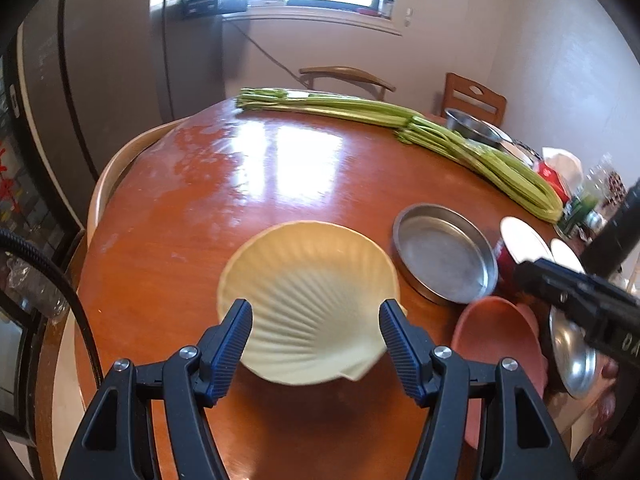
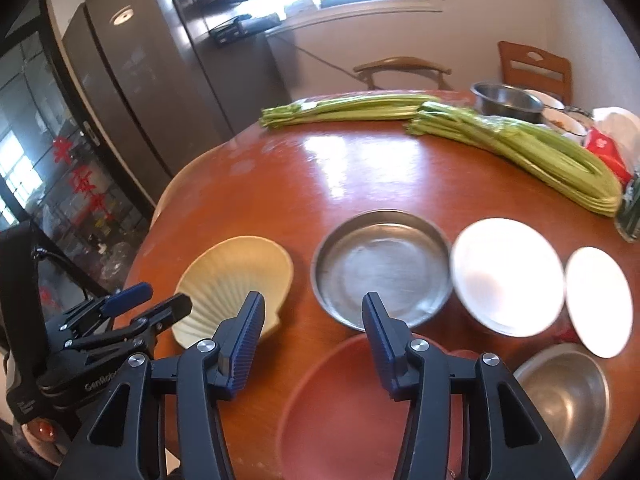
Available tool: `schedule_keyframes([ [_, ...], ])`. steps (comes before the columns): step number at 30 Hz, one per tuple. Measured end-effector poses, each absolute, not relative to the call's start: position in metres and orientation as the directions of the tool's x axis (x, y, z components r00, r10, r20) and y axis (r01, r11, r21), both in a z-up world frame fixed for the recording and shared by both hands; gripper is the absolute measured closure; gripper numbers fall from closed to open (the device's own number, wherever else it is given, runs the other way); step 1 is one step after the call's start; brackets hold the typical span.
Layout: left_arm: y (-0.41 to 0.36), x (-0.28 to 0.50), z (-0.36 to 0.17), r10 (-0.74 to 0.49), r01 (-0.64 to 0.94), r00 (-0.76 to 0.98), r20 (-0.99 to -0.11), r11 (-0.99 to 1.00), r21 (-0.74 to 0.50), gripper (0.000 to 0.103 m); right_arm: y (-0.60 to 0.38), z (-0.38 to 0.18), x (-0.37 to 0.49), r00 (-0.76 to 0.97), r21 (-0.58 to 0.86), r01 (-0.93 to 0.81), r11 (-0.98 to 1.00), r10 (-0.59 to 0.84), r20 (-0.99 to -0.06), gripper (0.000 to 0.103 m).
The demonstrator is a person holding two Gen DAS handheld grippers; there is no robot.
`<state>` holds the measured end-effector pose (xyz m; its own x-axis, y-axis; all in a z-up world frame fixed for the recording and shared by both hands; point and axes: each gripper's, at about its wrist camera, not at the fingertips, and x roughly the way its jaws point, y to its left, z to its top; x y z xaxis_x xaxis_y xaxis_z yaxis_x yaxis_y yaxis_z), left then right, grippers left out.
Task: Organize plates and bowls
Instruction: 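Move the left gripper to the rim of the pink footed bowl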
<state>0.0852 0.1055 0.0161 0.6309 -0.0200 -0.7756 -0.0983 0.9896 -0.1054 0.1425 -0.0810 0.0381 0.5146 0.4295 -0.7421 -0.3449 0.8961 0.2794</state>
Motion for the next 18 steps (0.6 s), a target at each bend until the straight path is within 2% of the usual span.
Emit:
schedule_keyframes([
  [18, 0.029, 0.071, 0.000, -0.081, 0.018, 0.575, -0.814, 0.996, -0.087, 0.037, -0.152, 0.021, 0.128, 0.517, 0.255, -0.303, 0.918, 0.383, -0.765, 0.050],
])
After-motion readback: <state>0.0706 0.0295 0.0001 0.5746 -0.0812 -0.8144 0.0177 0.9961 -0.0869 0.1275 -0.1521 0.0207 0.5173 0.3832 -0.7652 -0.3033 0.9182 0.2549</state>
